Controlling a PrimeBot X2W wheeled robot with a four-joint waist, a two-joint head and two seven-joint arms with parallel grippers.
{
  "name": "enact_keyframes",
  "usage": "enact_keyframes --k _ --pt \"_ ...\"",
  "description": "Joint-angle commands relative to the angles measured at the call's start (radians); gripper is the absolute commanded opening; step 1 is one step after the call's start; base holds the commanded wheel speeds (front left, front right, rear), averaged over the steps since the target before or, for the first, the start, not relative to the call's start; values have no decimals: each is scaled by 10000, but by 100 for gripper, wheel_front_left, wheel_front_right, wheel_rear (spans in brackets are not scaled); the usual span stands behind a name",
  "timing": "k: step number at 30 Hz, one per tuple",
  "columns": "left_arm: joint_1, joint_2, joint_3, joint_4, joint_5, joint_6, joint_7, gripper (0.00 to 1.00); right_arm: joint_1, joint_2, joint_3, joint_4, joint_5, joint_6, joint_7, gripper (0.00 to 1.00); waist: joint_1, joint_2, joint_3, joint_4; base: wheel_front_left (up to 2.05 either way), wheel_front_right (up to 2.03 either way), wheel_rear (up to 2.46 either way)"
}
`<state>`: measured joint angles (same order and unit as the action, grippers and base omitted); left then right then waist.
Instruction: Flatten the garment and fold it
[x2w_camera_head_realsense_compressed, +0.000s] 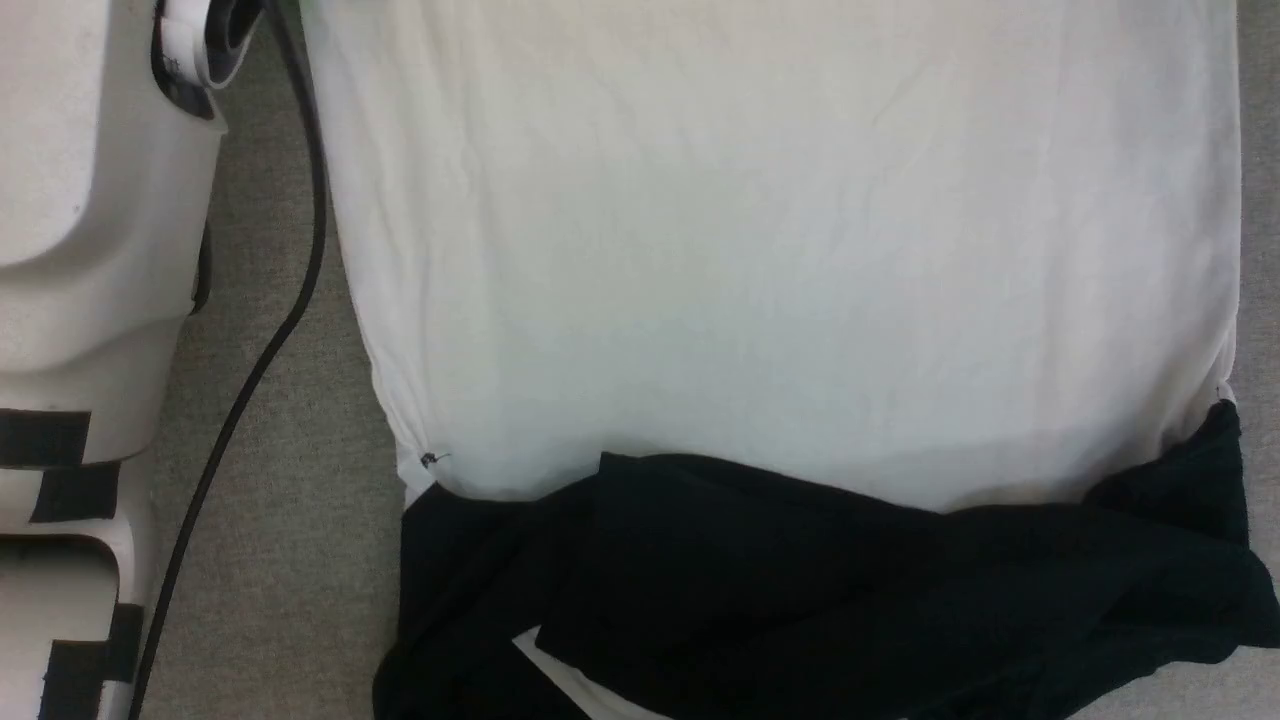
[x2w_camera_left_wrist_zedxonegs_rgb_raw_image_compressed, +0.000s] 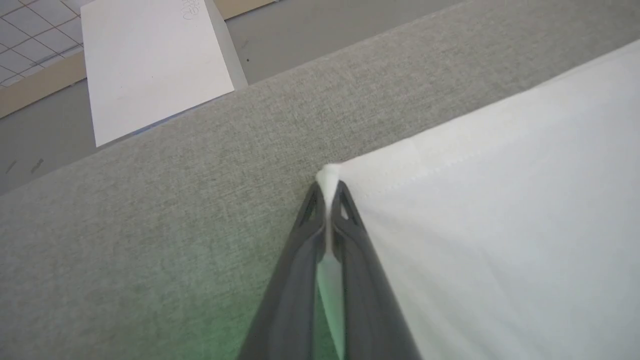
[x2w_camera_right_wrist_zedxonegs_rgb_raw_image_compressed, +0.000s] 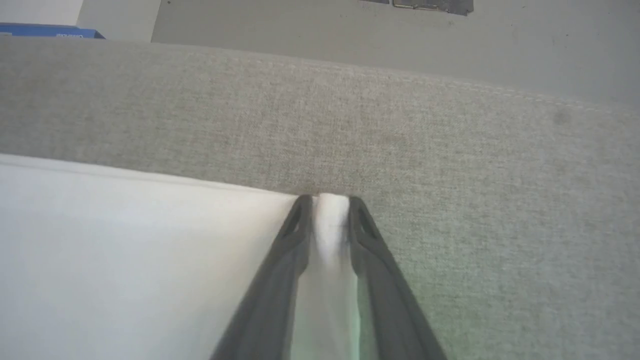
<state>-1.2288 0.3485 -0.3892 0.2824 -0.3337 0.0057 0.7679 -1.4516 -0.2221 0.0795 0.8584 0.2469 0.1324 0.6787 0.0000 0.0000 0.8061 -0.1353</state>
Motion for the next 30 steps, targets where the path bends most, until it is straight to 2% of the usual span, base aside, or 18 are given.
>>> enact_keyframes --k 1,5,9,14,17,20,21,26,30 --pt "93 89 -44 272 90 1 -125 0 287 25 26 136 -217 -17 60 0 0 0 36 -9 0 0 0" --pt "-129 214 46 355 315 -7 -1267 0 273 -2 -213 -377 -645 -17 -923 0 0 0 54 -79 0 0 0" --pt "-433 312 130 559 713 185 -2667 0 235 -89 -204 -970 -1077 -17 -2543 0 0 0 7 -163 0 0 0" --pt "-830 356 245 831 1010 329 -4356 0 169 -147 -100 -1298 -1237 -17 -4319 0 0 0 -163 -215 0 0 0" --pt "-964 356 276 1043 1105 363 -5218 0 251 -248 42 -1290 -1130 -17 -5010 0 0 0 -361 -195 0 0 0" --pt "-872 286 347 1199 901 207 -5915 0 468 -332 290 -1283 -831 -17 -5613 0 0 0 -675 -179 0 0 0" --pt "-495 357 320 1187 774 -5 -6468 0 868 -519 846 -1471 -291 -17 -6201 0 0 0 -1112 -135 0 0 0" --pt "904 487 252 577 295 -480 -7283 0 2138 -1041 1770 -2306 978 -17 -7147 0 0 0 -2149 -33 0 0 0" --pt "2475 684 303 -337 -115 -513 -7550 0 3612 -1637 2333 -3495 1826 -17 -7565 0 0 0 -3064 5 0 0 0"
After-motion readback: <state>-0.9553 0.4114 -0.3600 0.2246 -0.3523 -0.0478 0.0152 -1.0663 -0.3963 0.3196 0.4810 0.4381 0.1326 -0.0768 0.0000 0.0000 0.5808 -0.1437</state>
